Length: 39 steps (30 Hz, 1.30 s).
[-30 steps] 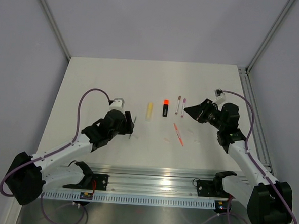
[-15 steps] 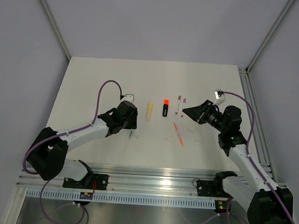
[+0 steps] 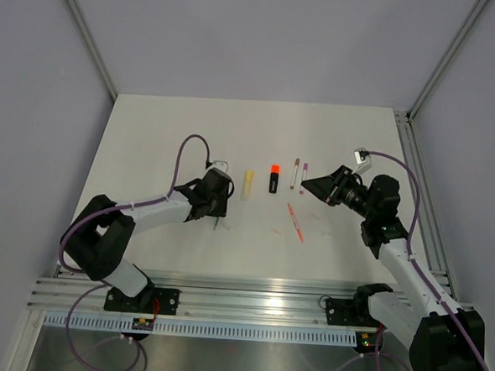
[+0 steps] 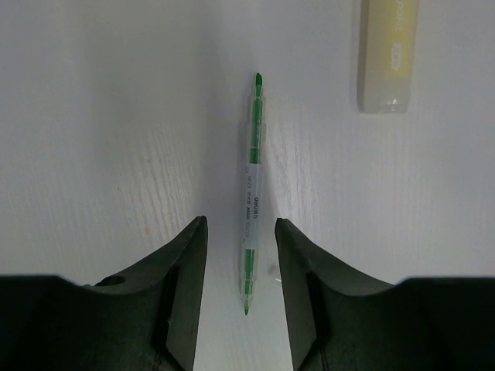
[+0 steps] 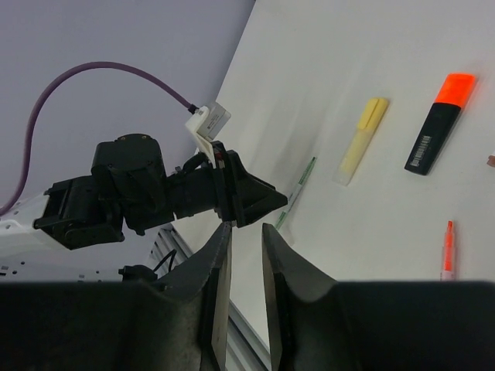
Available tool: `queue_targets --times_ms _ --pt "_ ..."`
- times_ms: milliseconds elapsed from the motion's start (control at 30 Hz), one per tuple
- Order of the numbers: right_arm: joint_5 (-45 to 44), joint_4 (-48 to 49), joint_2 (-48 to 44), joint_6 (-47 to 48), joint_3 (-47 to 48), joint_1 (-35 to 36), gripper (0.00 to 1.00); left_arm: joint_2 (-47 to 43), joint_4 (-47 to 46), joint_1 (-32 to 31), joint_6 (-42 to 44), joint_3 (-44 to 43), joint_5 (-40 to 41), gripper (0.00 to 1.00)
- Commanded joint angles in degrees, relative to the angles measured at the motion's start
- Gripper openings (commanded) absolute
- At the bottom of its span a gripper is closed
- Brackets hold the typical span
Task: Insert the pens into the pen caps
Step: Pick up the pen from the center of the board.
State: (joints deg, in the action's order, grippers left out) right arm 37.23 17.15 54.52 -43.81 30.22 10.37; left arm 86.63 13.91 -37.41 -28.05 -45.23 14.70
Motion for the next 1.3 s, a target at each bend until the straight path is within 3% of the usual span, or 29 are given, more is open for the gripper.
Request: queue_targets --times_ms 0,533,733,867,1000,1067,1267 --pt "2.23 3.07 0.41 -0.40 0.11 0.09 0.28 2.57 -2.13 0.23 1.51 -2.84 0.51 0.42" --pt "0.91 2.45 2.60 0.83 1.07 1.93 0.30 7.06 -1.26 0.49 2.56 -3.72 3.84 0.32" --pt "-0.32 1.40 3.75 1.80 2.30 3.51 0.29 4.69 -1.34 0.67 2.74 -1.18 4.99 0.25" --pt "-1.11 -1.23 3.57 4.87 4.41 6.50 0.30 2.41 -2.75 1.11 2.74 0.76 4.55 0.09" --pt "-2.87 -2.21 3.66 5.58 5.64 9.49 0.30 1.70 -2.49 1.29 2.83 1.46 4.64 0.08" --pt "-3.39 -2.38 3.49 5.58 5.99 10.54 0.30 1.44 -2.92 1.29 2.65 2.42 4.72 0.01" --pt "-4.98 -2.73 4.71 5.40 7.22 14.14 0.34 -5.23 -4.42 1.29 1.69 5.24 7.71 0.00"
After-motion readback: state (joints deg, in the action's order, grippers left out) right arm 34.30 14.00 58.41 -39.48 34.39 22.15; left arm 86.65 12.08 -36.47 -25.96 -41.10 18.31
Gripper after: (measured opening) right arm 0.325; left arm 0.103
